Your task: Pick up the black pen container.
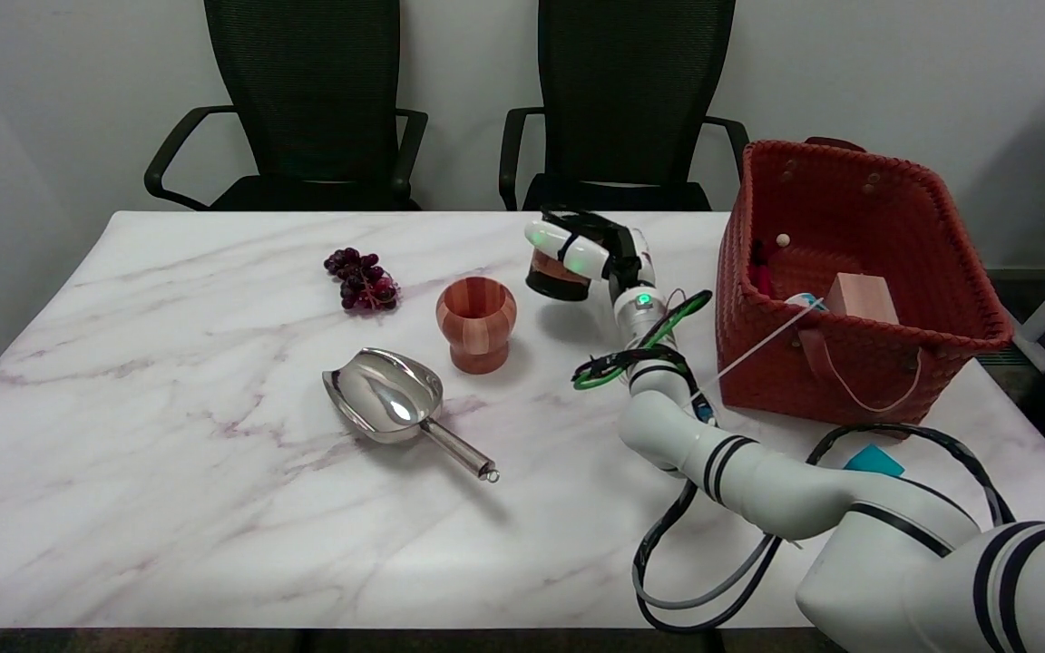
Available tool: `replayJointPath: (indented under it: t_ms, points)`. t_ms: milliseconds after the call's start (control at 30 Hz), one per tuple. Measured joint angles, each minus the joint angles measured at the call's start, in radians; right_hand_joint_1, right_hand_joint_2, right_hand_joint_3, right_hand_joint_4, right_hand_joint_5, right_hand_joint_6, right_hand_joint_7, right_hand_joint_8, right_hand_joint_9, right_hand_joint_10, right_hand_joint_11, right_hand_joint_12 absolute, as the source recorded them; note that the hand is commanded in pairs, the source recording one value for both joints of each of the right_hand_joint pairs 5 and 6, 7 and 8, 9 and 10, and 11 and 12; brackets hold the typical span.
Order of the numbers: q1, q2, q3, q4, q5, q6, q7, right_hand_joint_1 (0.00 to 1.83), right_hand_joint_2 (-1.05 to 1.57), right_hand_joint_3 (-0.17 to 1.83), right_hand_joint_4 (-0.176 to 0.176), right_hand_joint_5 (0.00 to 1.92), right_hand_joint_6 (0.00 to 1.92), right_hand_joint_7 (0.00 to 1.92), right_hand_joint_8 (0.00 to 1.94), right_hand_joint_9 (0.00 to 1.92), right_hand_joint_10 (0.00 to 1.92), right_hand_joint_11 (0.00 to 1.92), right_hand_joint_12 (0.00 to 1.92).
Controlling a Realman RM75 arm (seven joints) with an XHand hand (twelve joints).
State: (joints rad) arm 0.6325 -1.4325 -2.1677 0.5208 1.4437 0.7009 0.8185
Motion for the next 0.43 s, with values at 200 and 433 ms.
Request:
replayJointPath:
  t_ms: [200, 433]
  points:
    - [0.002, 0.005, -0.001, 0.053, -0.039, 0.046, 0.003, 1.18, 0.62, -0.01, 0.000, 0.87, 0.87, 1.25, 1.25, 1.08, 1.08, 0.78, 0.78]
    - [0.002, 0.019, 0.001, 0.149, -0.108, 0.106, -0.014, 1.18, 0.65, 0.03, 0.000, 0.89, 0.89, 1.27, 1.27, 1.10, 1.10, 0.81, 0.81]
